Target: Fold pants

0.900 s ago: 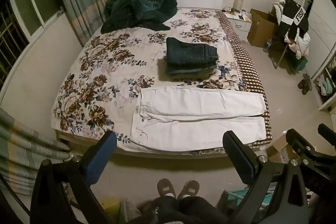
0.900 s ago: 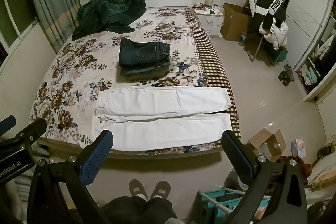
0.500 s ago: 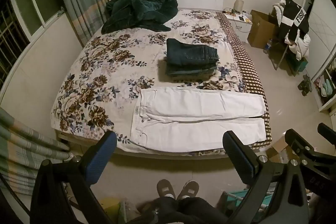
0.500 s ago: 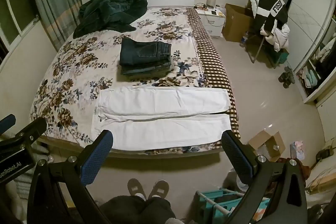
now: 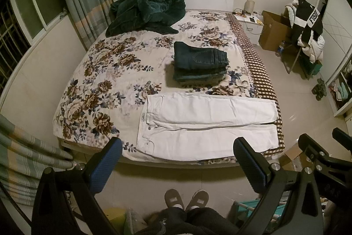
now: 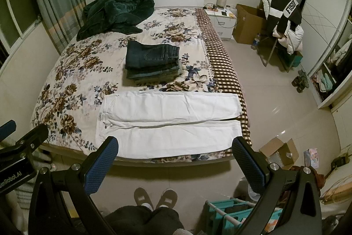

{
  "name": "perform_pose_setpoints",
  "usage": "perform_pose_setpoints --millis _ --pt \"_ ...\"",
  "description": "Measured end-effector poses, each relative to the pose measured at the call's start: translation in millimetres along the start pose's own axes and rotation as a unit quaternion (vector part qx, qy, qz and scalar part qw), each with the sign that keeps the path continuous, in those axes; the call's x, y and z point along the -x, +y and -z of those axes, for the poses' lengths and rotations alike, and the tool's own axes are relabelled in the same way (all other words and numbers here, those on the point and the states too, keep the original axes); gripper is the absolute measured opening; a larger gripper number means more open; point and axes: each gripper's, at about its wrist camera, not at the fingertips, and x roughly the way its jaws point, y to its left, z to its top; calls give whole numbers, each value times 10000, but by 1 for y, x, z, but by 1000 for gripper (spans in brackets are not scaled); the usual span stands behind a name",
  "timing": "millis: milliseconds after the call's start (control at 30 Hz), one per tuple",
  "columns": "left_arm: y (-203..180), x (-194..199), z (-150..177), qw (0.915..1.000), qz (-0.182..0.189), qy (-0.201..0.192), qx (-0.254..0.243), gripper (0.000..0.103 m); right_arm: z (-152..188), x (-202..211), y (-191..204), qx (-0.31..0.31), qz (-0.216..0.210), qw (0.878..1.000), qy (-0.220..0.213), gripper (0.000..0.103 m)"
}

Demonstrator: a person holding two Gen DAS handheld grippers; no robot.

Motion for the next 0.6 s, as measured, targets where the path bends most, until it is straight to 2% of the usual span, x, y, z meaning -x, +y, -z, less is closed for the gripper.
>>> perform_pose_setpoints --millis 333,600 --pt "0 0 0 10000 -14 -13 4 103 0 1 1 8 4 10000 -7 103" --pt "1 0 -17 10000 -12 -20 0 103 1 1 5 -2 -17 10000 -5 103"
